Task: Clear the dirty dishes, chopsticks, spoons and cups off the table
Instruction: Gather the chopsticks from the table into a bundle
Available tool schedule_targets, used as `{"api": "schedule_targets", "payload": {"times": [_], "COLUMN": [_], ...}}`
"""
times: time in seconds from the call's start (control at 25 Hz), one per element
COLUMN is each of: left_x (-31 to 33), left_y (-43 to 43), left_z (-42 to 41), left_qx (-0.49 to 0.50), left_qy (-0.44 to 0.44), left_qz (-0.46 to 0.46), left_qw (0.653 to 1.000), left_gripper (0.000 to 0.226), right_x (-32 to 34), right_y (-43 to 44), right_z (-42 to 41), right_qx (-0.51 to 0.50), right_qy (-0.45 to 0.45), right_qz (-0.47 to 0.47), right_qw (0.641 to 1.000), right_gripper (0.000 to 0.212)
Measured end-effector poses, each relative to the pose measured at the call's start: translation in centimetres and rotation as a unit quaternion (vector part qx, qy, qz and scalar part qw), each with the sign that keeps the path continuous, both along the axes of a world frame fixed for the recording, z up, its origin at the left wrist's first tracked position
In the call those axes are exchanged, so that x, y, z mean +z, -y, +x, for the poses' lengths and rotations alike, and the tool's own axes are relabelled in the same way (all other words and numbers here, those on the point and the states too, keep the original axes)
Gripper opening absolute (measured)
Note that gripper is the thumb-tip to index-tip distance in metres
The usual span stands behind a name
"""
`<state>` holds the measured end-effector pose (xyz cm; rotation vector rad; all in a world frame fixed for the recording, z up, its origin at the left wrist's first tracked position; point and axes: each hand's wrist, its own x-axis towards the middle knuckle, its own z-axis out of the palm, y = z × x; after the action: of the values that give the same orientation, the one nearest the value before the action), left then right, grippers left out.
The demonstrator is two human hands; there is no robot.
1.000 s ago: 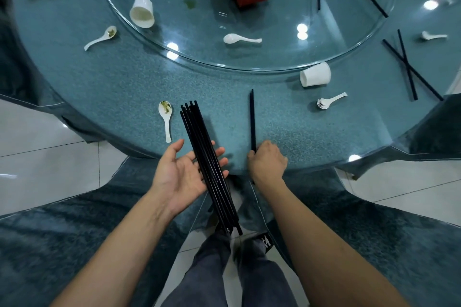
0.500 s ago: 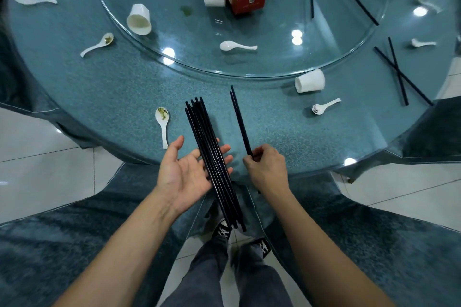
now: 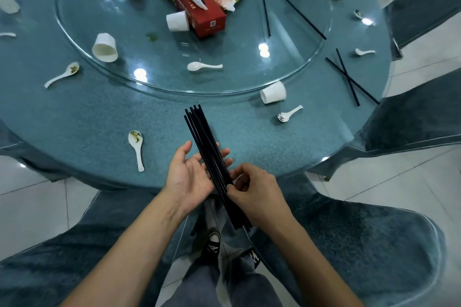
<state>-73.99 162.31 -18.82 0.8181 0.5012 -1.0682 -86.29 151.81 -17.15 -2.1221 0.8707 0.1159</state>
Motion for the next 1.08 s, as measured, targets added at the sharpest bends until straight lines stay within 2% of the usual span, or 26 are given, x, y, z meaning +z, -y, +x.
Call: {"api": "schedule_targets", "payload": {"times": [0.2, 0.44, 0.72, 1.08], "left_x": [0.2, 0.9, 1.8, 4.3], "left_y": [1.2, 2.5, 4.1, 8.8], "left_z": [-0.3, -0.7, -2.1, -7.1], "left_qx": [-0.034, -0.085, -0.121, -0.182], "left_qy": [0.006, 0.009, 0.019, 0.016], "left_qz": [-0.002, 0.009, 0.01, 0.002], "left_qw": [0.999, 0.996, 0.992, 0.983], "left_gripper": [0.056, 0.056, 0.062, 0.059], "right_x": [0.9, 1.6, 2.0, 3.0], "right_y": [0.9, 1.6, 4.0, 8.4], "right_z": [-1.0, -2.6, -5.0, -10.7], "right_qx": [0.001, -0.003, -0.001, -0.069], "right_qy": [0.017, 0.05, 0.035, 0.048], "right_qz": [-0.01, -0.094, -0.191, -0.24], "right_qw": [1.0, 0.994, 0.981, 0.967], "right_gripper": [0.016, 0.014, 0.043, 0.049]}}
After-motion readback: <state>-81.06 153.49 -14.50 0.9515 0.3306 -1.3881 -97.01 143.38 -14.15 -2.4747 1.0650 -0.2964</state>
